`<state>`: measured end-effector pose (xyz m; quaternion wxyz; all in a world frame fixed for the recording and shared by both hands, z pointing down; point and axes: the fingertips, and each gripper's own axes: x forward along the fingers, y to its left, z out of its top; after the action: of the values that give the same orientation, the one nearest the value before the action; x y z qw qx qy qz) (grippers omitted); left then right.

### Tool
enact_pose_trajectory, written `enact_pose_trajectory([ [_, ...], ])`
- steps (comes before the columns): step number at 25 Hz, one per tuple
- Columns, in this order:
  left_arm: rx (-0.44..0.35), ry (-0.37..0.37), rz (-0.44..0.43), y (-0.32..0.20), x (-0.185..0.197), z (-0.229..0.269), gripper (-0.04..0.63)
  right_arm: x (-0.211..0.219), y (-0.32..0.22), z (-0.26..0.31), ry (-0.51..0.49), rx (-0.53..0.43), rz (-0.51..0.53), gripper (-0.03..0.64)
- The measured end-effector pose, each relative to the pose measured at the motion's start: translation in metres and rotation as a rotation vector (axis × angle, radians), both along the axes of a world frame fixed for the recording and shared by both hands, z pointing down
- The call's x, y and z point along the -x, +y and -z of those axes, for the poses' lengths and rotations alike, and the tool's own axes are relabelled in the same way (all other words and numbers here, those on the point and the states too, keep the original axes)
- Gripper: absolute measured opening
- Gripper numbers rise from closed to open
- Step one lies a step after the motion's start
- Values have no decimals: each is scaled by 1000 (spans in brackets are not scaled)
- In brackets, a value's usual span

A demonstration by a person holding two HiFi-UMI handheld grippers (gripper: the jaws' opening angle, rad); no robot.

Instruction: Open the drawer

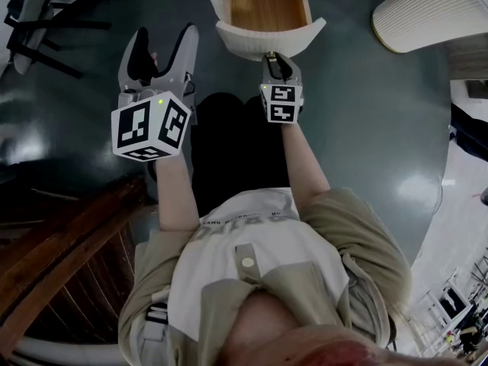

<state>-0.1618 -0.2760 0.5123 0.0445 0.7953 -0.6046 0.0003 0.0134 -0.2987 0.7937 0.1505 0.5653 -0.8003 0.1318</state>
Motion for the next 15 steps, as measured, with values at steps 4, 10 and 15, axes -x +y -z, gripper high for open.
enact_pose_trajectory([
  [4, -2, 3, 5, -1, 3, 1, 359, 0, 3, 1, 0, 1, 0, 109],
  [10, -6, 4, 7, -2, 3, 1, 359, -1, 11, 0, -9, 11, 6, 109],
  [15, -9, 5, 10, 0, 5, 1, 359, -1, 17, -2, -2, 7, 11, 109],
])
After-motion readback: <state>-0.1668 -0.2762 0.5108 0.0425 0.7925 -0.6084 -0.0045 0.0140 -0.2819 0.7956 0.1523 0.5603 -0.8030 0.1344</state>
